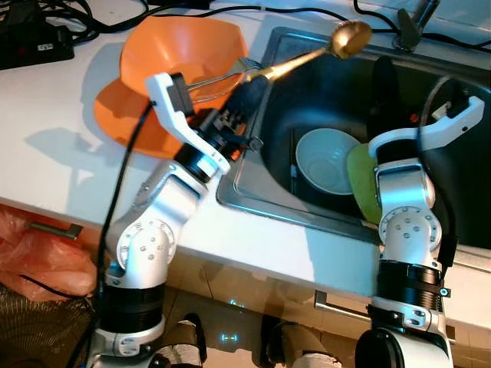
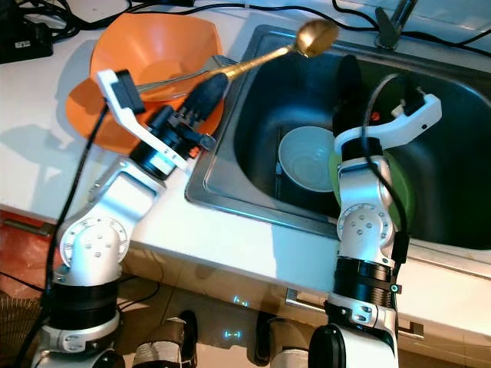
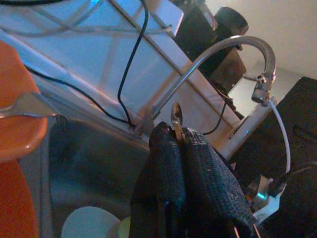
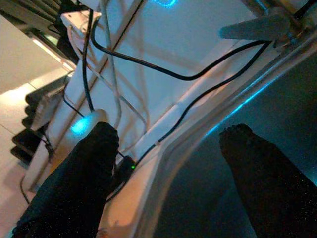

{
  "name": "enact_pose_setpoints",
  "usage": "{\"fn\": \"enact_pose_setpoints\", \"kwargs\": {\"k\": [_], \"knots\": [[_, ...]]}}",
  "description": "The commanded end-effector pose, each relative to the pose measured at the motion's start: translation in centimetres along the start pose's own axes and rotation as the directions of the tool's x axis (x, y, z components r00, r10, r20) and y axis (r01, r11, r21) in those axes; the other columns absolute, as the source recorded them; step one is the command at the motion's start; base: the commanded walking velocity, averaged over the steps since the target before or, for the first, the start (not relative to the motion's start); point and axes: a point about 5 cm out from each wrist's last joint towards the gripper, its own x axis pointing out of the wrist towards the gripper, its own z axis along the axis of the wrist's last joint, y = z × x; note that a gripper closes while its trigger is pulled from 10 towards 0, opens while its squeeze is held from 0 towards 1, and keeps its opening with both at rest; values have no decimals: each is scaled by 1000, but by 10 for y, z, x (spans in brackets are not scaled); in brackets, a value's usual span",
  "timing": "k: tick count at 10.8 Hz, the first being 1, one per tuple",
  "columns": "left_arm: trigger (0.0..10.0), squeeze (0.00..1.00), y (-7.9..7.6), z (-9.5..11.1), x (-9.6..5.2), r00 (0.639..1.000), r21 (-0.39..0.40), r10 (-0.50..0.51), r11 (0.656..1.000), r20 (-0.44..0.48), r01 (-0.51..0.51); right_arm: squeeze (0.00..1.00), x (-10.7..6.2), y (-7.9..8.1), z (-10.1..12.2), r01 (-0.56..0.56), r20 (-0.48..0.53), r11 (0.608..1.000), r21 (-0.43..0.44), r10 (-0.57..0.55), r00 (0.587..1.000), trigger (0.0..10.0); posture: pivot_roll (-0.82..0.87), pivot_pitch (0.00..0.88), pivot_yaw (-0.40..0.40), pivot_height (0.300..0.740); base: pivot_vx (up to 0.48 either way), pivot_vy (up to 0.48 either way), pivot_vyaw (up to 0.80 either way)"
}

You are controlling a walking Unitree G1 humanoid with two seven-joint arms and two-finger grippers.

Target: Kitchen organization

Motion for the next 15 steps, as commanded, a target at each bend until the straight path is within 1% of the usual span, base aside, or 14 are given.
{"fn": "enact_pose_setpoints", "kwargs": {"k": [1, 3, 5, 6, 8, 10, 12, 13, 14, 15], "knots": [[10000, 0, -2, -7, -1, 1000, -2, -12, 1000, -28, 11, 1000, 1, 7, 8, -34, 27, 999, 17, 34, 999, 10000, 128, 259, -28, 740, 0, 0, 0], [10000, 0, -2, -9, -1, 999, -6, -9, 1000, -36, 9, 1000, 1, 11, 8, -61, 27, 997, 40, 60, 998, 10000, 127, 258, -26, 740, 0, 0, 0], [10000, 0, -1, -10, -1, 999, -10, -10, 1000, -42, 9, 1000, 1, 12, 7, -63, 22, 997, 55, 62, 998, 10000, 127, 255, -25, 740, 0, 0, 0], [10000, 0, -1, -12, -1, 999, -14, -11, 1000, -48, 11, 0, 1, 12, 6, -66, 14, 996, 66, 65, 998, 10000, 127, 253, -25, 740, 0, 0, 0], [10000, 0, -3, -18, -2, 996, -35, -34, 999, -77, 31, 0, 0, 15, 2, -97, -18, 990, 104, 99, 995, 10000, 125, 248, -25, 740, 0, 0, 0], [10000, 0, -5, -21, -2, 994, -43, -51, 998, -93, 47, 0, -2, 21, -1, -132, -38, 985, 114, 137, 990, 10000, 124, 248, -26, 740, 0, 0, 0], [10000, 0, -5, -23, -3, 994, -44, -52, 998, -99, 47, 0, -2, 21, -2, -133, -46, 984, 116, 139, 989, 10000, 125, 252, -27, 740, 0, 0, 0], [10000, 0, -5, -25, -3, 991, -47, -59, 997, -116, 54, 0, -2, 22, -2, -134, -48, 984, 119, 141, 989, 10000, 126, 258, -29, 740, 0, 0, 0], [10000, 0, -6, -26, -3, 991, -49, -62, 997, -123, 56, 0, -2, 22, -2, -138, -50, 983, 122, 145, 988, 4196, 125, 260, -29, 740, 0, 0, 0], [10000, 0, -5, -25, -3, 991, -48, -56, 998, -119, 51, 0, -2, 22, -2, -139, -48, 983, 122, 145, 988, 0, 125, 261, -29, 740, 0, 0, 0]]}}
